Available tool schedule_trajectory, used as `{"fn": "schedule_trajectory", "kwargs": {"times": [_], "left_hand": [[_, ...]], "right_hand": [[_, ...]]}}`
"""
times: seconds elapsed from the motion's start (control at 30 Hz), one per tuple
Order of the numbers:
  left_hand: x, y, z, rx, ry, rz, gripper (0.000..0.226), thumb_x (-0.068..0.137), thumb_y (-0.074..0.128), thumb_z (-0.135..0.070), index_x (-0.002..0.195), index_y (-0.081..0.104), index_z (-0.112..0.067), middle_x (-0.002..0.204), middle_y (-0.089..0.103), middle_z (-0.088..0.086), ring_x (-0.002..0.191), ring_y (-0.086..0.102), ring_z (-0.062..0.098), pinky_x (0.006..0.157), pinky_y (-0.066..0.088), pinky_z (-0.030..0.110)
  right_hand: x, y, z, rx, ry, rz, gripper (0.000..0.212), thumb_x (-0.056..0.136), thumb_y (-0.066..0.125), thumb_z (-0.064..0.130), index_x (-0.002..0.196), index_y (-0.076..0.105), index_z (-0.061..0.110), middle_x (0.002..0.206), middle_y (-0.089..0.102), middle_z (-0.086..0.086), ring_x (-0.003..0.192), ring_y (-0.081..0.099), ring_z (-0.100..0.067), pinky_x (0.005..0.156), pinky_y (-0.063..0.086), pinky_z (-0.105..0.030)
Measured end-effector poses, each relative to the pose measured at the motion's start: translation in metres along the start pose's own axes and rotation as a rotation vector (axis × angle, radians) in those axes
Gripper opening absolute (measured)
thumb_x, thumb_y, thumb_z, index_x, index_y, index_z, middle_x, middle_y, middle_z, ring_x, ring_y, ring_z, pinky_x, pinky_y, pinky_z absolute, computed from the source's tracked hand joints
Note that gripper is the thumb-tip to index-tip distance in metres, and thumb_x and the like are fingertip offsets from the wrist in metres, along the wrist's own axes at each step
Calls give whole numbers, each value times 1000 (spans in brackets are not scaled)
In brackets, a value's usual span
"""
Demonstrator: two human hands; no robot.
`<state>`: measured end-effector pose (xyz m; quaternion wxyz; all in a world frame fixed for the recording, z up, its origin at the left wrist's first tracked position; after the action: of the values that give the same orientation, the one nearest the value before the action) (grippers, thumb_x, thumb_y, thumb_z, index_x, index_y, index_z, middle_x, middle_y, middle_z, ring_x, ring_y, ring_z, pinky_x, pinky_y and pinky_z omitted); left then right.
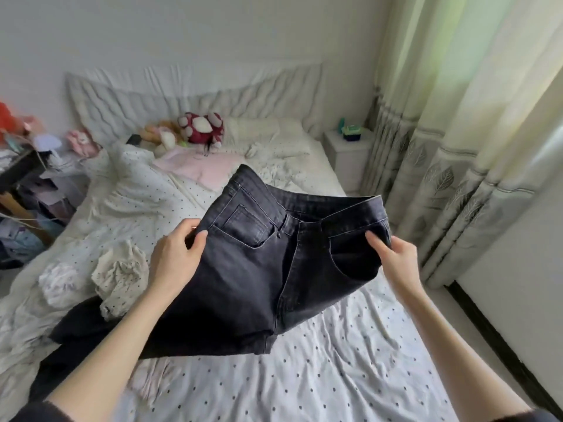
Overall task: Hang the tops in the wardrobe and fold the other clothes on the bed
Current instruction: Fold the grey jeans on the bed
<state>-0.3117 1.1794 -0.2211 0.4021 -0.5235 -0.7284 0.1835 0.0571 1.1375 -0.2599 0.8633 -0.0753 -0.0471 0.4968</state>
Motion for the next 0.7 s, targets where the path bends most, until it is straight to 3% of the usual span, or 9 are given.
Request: {"fn": "schedule_trajectory", "kwargs": {"times": [0.1,0.27,0.47,0.6,0.7], "left_hand": [[25,-47,-42,-61,73,-154,22,90,61,-21,106,66,-6,99,70,15,97,62,37,80,47,42],[69,-128,-116,-148,161,-326,26,87,65,-27,106,69,-9,107,69,14,105,63,29,88,48,40],[96,-241,-203,-101,370,-540,16,85,67,-21,94,71,-9,92,68,9,78,60,28,73,43,32],[103,-292,-237,-160,402,-628,17,85,67,-20,98,72,-10,95,68,4,75,54,19,71,34,23],[104,-311,-251,-224,414,-641,18,84,67,-19,100,72,-12,89,66,-1,78,56,20,73,35,23]], "right_hand": [[7,-19,84,-72,-245,-44,49,84,68,30,60,45,-7,58,41,-6,59,38,-16,55,29,-34],[13,-56,229,-138,-510,-171,43,78,71,34,61,51,0,55,47,-3,58,44,-17,53,32,-31],[-9,-101,390,-108,-796,-265,43,77,71,34,59,37,15,55,36,2,56,33,-16,51,25,-31],[-33,-122,458,-38,-904,-231,36,80,66,31,61,44,10,60,44,-5,59,40,-18,56,29,-29],[-41,-126,479,-40,-919,-215,30,79,61,24,58,44,11,59,38,-3,60,35,-17,54,24,-29]]}}
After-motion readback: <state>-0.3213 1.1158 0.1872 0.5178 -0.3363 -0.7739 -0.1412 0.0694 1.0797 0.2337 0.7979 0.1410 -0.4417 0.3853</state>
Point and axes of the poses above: each hand's wrist, its own x-axis towards the middle knuckle, its own y-axis out of the palm, z = x × y, the point moved 4 cm from there along x, towards the middle knuckle
